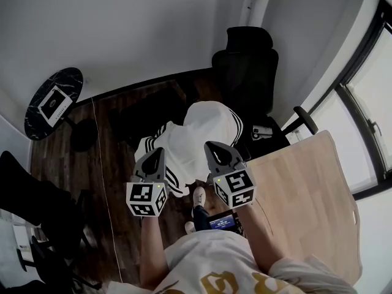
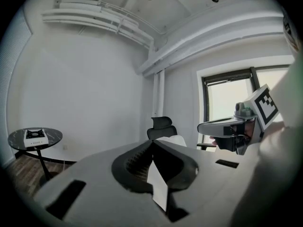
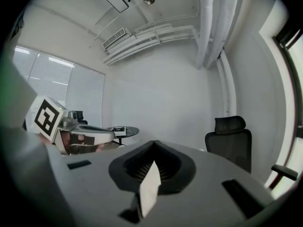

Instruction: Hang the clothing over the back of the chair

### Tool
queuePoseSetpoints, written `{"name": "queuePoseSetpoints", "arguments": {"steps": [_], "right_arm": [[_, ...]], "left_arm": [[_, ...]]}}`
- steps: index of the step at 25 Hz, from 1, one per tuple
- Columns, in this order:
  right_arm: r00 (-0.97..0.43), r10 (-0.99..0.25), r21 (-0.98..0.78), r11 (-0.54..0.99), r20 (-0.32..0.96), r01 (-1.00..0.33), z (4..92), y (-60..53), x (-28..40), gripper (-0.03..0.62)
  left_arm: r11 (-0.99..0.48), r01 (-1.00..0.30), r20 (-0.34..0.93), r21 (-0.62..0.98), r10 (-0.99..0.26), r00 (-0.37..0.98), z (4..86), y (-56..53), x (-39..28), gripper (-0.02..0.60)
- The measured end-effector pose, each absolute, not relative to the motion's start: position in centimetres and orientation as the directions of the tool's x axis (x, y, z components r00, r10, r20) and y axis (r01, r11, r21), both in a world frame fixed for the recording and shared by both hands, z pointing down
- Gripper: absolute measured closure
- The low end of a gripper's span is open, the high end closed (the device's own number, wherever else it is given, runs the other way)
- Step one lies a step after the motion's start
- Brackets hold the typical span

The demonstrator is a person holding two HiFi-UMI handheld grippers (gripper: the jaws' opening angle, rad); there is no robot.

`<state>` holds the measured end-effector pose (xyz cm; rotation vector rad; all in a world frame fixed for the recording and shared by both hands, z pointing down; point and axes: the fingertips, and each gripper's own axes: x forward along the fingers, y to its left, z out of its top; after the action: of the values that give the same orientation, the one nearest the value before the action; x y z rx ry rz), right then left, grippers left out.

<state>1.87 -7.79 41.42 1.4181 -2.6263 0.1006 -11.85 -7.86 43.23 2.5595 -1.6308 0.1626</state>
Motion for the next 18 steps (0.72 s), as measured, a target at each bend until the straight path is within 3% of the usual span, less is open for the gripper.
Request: {"name": "queuePoseSetpoints", "arguments": {"steps": [5,18], "right_arm": [[-0.519,-0.840,-0.005,0.525,0.159,-0.851,41.6,-7.5,2.4,0.583],[-0.528,-0.834,0.024,0.538,0.164,-0.843,41.1,-7.2,1.7,0.583]], "left_arm": [[-0.406,-0.913,0.181,-0.036,-0.901,0.393,44.0,-7.2,-12.6,0.561],[-0.402,-0.915,0.138,0.040,-0.905,0.403,43.1,-6.9,-13.1,0.561]]}}
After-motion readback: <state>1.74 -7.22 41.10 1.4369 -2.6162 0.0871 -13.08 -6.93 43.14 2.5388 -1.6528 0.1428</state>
